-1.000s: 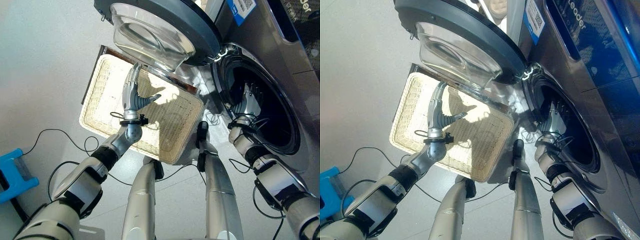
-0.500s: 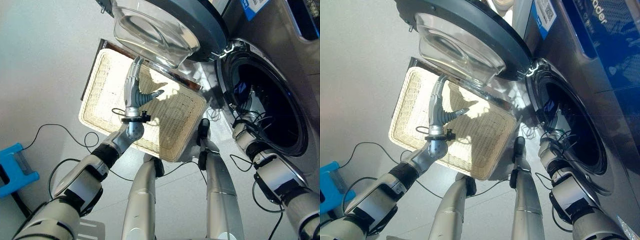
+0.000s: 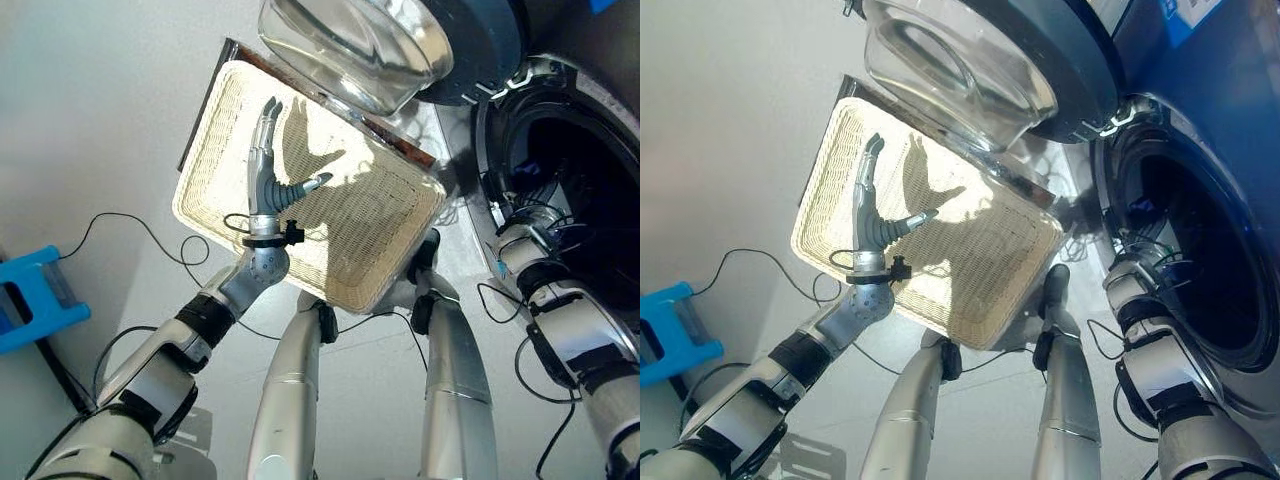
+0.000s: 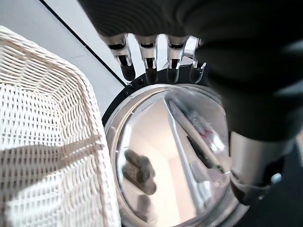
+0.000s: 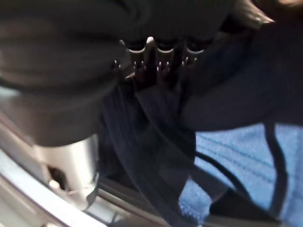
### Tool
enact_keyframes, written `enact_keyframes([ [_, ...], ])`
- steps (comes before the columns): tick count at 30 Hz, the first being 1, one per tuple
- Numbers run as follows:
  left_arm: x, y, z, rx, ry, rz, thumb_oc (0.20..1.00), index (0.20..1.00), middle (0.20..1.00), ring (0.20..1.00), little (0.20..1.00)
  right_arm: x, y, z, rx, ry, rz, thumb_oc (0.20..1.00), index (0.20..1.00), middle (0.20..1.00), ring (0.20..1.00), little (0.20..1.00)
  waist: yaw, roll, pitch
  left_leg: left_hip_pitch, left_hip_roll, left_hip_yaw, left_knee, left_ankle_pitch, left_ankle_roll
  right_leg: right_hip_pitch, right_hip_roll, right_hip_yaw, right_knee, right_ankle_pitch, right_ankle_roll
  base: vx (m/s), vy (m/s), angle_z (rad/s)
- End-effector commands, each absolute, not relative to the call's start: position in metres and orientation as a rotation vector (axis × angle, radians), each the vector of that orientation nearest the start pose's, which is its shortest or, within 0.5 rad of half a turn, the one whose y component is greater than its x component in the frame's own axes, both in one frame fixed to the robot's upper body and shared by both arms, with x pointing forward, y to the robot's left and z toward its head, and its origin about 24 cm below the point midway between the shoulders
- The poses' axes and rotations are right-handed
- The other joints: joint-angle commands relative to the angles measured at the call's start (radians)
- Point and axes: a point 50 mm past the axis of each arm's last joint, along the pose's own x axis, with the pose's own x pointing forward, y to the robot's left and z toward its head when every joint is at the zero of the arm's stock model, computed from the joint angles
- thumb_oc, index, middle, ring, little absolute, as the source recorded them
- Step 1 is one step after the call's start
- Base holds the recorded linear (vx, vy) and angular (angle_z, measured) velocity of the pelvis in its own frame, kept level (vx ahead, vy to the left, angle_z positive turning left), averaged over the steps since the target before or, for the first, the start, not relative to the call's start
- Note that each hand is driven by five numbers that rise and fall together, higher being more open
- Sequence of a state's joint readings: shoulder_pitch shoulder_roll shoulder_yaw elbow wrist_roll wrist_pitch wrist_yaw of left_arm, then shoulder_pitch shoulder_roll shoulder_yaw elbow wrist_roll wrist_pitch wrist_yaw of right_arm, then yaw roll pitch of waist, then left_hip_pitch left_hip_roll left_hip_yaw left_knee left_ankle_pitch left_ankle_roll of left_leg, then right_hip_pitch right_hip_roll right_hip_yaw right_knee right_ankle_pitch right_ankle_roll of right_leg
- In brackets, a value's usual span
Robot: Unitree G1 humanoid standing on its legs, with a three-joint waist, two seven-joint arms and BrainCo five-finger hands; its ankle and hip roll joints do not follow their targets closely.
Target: Put the clothes into the washing machine.
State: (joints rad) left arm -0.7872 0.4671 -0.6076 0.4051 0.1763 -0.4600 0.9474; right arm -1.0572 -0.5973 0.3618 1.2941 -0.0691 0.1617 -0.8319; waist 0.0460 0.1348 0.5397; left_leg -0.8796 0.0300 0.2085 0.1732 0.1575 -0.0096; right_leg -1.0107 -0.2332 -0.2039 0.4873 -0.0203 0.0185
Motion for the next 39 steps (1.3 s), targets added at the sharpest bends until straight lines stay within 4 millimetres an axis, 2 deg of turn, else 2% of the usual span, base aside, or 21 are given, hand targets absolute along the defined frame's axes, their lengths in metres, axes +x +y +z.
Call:
enact_keyframes([
  [1, 0.328, 0.107, 0.208, 0.356, -1.047, 0.23, 1.0, 1.0, 1.0, 1.0, 1.0, 0.364, -0.335, 0.175, -0.925, 0.095, -1.056, 0.2, 0.2, 0.2, 0.2, 0.2, -0.025, 0.093, -0.02, -0.009, -0.03, 0.051, 0.142, -0.152, -0.058, 0.032, 0.006, -0.035, -0.046, 0.058, 0.119, -0.02, 0.0, 0.09],
  [14, 0.329, 0.11, 0.206, 0.358, -1.031, 0.23, 1.0, 1.0, 1.0, 1.0, 1.0, 0.356, -0.343, 0.164, -0.804, 0.123, -1.128, 0.2, 0.2, 0.2, 0.2, 0.2, -0.036, 0.081, -0.02, 0.032, -0.022, 0.057, 0.134, -0.159, -0.058, 0.061, 0.005, -0.035, -0.045, 0.055, 0.122, 0.0, 0.0, 0.01],
  [22, 0.333, 0.112, 0.203, 0.375, -0.979, 0.16, 1.0, 1.0, 1.0, 1.0, 1.0, 0.349, -0.35, 0.154, -0.498, 0.124, -1.185, 0.2, 0.2, 0.2, 0.2, 0.2, -0.048, 0.063, -0.02, 0.069, -0.013, 0.063, 0.141, -0.174, -0.056, 0.094, 0.008, -0.034, -0.035, 0.044, 0.122, 0.0, 0.0, 0.0],
  [25, 0.335, 0.114, 0.199, 0.418, -0.941, 0.14, 1.0, 1.0, 1.0, 1.0, 1.0, 0.342, -0.357, 0.146, -0.245, 0.108, -1.222, 0.2, 0.2, 0.2, 0.2, 0.2, -0.057, 0.051, -0.02, 0.091, -0.008, 0.066, 0.144, -0.182, -0.055, 0.116, 0.012, -0.035, -0.035, 0.04, 0.122, 0.01, 0.005, -0.03],
  [27, 0.336, 0.115, 0.197, 0.428, -0.931, 0.134, 1.0, 1.0, 1.0, 1.0, 1.0, 0.34, -0.359, 0.143, -0.172, 0.102, -1.235, 0.2, 0.2, 0.2, 0.2, 0.2, -0.06, 0.047, -0.02, 0.097, -0.006, 0.066, 0.145, -0.184, -0.056, 0.122, 0.013, -0.034, -0.036, 0.039, 0.123, 0.01, 0.007, -0.09],
  [29, 0.336, 0.119, 0.195, 0.443, -0.906, 0.12, 1.0, 1.0, 1.0, 1.0, 1.0, 0.332, -0.367, 0.138, 0.127, 0.054, -1.279, 0.2, 0.2, 0.2, 0.2, 0.2, -0.068, 0.038, -0.02, 0.112, -0.003, 0.07, 0.146, -0.188, -0.055, 0.138, 0.019, -0.031, -0.037, 0.035, 0.121, 0.02, 0.016, -0.11],
  [30, 0.336, 0.119, 0.195, 0.443, -0.902, 0.118, 1.0, 1.0, 1.0, 1.0, 1.0, 0.332, -0.368, 0.137, 0.147, 0.056, -1.274, 0.2, 0.2, 0.2, 0.2, 0.2, -0.068, 0.037, -0.02, 0.114, -0.002, 0.071, 0.146, -0.19, -0.055, 0.14, 0.02, -0.031, -0.036, 0.034, 0.121, 0.03, 0.021, -0.08],
  [31, 0.337, 0.12, 0.193, 0.45, -0.887, 0.101, 1.0, 1.0, 1.0, 1.0, 1.0, 0.326, -0.374, 0.134, 0.36, 0.003, -1.313, 0.2, 0.2, 0.2, 0.2, 0.2, -0.071, 0.034, -0.02, 0.123, -0.002, 0.072, 0.149, -0.194, -0.054, 0.148, 0.021, -0.03, -0.034, 0.03, 0.121, 0.02, 0.013, -0.08],
  [34, 0.336, 0.12, 0.191, 0.455, -0.872, 0.09, 1.0, 1.0, 1.0, 1.0, 1.0, 0.318, -0.38, 0.129, 0.584, -0.081, -1.355, 0.2, 0.2, 0.2, 0.2, 0.2, -0.074, 0.03, -0.02, 0.134, -0.003, 0.072, 0.149, -0.196, -0.053, 0.16, 0.024, -0.029, -0.035, 0.03, 0.12, 0.02, 0.013, -0.08],
  [39, 0.335, 0.116, 0.194, 0.471, -0.877, 0.075, 1.0, 1.0, 1.0, 1.0, 1.0, 0.313, -0.381, 0.143, 0.95, -0.328, -1.416, 0.2, 0.2, 0.2, 0.2, 0.2, -0.081, 0.032, -0.02, 0.157, -0.009, 0.076, 0.141, -0.2, -0.052, 0.181, 0.029, -0.026, -0.042, 0.027, 0.119, 0.01, 0.009, -0.04],
])
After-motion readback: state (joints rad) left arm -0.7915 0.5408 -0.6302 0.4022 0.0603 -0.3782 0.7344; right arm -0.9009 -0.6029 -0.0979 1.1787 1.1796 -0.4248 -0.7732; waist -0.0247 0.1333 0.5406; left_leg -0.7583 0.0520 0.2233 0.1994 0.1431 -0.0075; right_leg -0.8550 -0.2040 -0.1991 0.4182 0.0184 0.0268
